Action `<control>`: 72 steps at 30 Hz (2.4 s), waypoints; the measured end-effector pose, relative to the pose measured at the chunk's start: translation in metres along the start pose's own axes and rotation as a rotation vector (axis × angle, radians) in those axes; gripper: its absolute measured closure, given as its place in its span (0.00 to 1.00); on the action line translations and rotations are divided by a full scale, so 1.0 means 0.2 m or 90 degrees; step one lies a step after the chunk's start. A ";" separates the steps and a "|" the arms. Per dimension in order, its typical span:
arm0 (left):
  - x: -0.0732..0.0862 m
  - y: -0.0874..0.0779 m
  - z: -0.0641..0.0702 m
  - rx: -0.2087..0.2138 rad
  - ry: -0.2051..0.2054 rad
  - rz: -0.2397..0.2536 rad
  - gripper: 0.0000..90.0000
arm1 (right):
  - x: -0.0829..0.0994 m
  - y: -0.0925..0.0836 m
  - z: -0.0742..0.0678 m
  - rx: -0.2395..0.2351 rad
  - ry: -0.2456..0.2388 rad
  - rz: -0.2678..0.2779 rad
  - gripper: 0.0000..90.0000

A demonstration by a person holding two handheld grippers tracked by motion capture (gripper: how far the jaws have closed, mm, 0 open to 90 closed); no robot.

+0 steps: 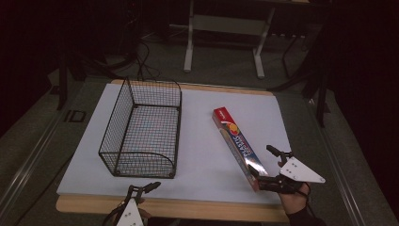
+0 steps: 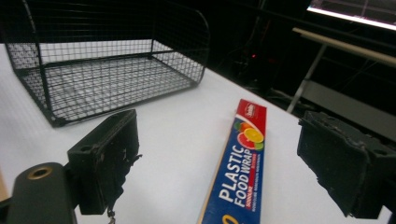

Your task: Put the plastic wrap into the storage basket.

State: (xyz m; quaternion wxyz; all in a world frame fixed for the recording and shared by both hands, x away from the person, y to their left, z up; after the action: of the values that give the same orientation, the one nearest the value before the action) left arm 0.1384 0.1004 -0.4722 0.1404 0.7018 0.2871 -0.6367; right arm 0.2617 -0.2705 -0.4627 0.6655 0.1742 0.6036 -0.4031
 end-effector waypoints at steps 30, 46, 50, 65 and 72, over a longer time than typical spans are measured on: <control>0.01 0.03 0.02 0.023 -0.013 0.001 0.01 | -0.02 0.11 -0.05 -0.072 -0.055 -0.039 0.19; 0.01 0.04 0.04 0.031 -0.013 -0.004 0.01 | -0.07 0.21 0.01 -0.104 0.024 -0.094 0.12; 0.01 0.05 0.04 0.036 -0.011 -0.008 0.01 | -0.09 0.23 0.04 -0.086 0.046 -0.099 0.11; 0.01 0.04 0.03 0.045 -0.020 0.001 0.01 | -0.05 0.37 0.13 -0.089 0.074 -0.196 0.11; 0.01 0.04 0.03 0.058 -0.022 0.001 0.01 | -0.01 0.46 0.16 -0.077 0.077 -0.248 0.14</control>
State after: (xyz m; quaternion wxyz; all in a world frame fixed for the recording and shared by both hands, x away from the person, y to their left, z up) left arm 0.1374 0.0912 -0.4762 0.1140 0.6965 0.2550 -0.6609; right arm 0.3519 -0.2368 -0.4781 0.5465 0.0376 0.6879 -0.4761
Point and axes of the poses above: each handheld gripper's, and its own axes: y roughly forward along the jaws, x roughly out of its underside, z roughly to its right, the point moved 3 cm from there along y, roughly forward along the jaws, and after that the axes turned 1 degree about x, right-handed, at the moved point
